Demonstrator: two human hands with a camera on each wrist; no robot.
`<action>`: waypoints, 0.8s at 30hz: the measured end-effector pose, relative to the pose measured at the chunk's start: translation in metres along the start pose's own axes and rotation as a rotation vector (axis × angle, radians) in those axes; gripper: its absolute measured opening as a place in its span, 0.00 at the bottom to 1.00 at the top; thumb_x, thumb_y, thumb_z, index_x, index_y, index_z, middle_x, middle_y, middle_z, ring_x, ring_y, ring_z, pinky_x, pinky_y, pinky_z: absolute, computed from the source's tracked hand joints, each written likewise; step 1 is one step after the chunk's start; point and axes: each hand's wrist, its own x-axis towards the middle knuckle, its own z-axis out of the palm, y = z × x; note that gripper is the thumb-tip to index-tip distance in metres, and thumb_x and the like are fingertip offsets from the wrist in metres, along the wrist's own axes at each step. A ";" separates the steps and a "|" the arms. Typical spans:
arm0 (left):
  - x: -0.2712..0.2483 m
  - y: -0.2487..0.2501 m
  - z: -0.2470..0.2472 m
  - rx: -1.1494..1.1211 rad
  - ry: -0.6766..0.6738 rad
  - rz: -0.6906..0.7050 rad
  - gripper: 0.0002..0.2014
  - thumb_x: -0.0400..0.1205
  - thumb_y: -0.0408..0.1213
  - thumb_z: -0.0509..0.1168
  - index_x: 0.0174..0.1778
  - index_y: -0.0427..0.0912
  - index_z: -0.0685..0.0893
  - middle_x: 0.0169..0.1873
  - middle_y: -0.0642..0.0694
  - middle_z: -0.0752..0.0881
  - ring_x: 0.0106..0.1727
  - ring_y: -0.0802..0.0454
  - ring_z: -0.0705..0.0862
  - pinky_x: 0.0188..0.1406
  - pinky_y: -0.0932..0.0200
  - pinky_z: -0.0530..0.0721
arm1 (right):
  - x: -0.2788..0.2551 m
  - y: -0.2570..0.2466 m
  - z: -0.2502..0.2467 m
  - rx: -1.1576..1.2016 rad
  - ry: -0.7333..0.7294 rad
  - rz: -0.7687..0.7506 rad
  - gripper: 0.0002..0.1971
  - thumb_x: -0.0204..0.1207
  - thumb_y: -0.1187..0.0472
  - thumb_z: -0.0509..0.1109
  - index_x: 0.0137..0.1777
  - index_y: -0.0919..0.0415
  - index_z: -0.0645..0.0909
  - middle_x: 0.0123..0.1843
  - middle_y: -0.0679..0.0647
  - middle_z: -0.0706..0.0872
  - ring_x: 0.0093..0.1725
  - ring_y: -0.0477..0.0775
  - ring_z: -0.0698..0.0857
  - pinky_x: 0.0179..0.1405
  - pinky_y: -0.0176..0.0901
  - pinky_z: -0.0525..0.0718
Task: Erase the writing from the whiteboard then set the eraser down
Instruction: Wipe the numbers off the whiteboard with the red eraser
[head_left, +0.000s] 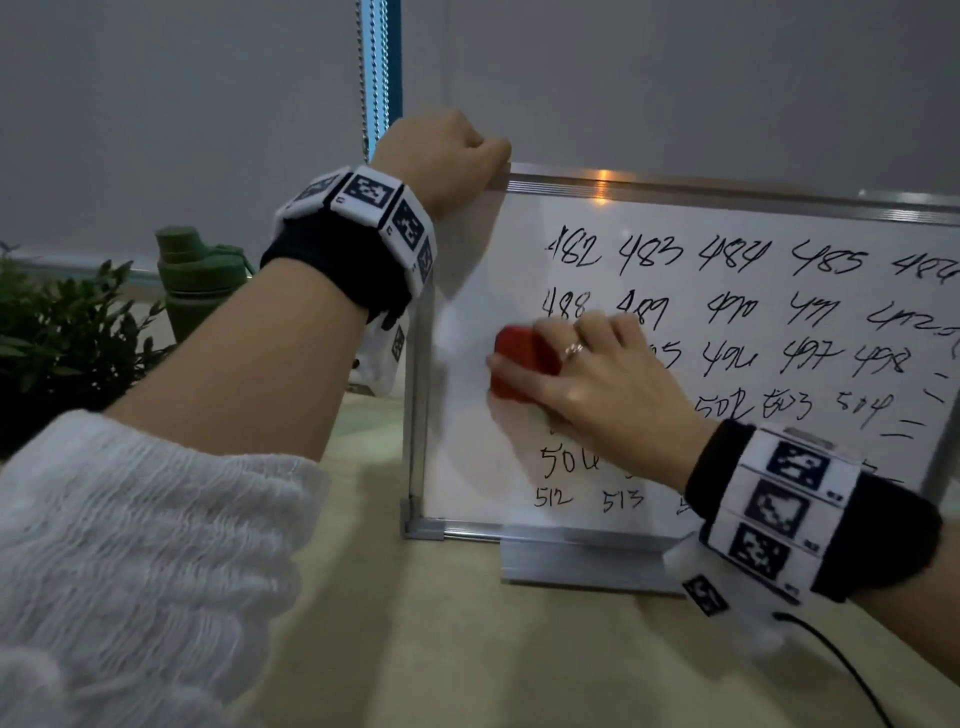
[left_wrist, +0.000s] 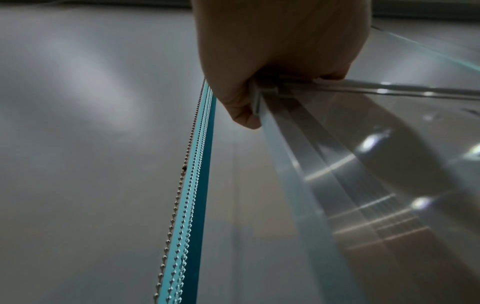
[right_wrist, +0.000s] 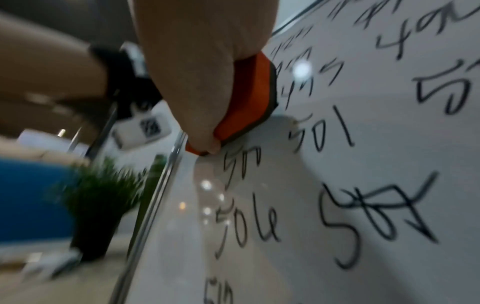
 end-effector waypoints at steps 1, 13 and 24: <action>0.000 0.000 0.000 -0.001 -0.003 0.001 0.17 0.78 0.45 0.56 0.31 0.38 0.81 0.23 0.42 0.72 0.31 0.45 0.73 0.24 0.64 0.65 | 0.001 0.002 0.000 -0.011 0.019 0.073 0.28 0.62 0.59 0.76 0.65 0.50 0.80 0.52 0.62 0.81 0.44 0.61 0.72 0.41 0.53 0.70; 0.002 0.000 0.004 0.048 0.023 0.027 0.22 0.79 0.44 0.56 0.31 0.27 0.81 0.27 0.36 0.75 0.36 0.39 0.75 0.27 0.57 0.65 | 0.033 0.021 -0.015 0.016 0.146 0.573 0.25 0.73 0.46 0.55 0.67 0.52 0.79 0.49 0.64 0.81 0.43 0.64 0.74 0.38 0.53 0.77; 0.000 -0.006 0.004 0.023 0.046 0.109 0.29 0.70 0.50 0.49 0.31 0.28 0.84 0.25 0.36 0.78 0.31 0.41 0.76 0.30 0.59 0.69 | 0.022 -0.004 0.003 -0.003 0.198 0.724 0.26 0.76 0.43 0.57 0.73 0.48 0.65 0.57 0.60 0.72 0.46 0.57 0.67 0.40 0.51 0.77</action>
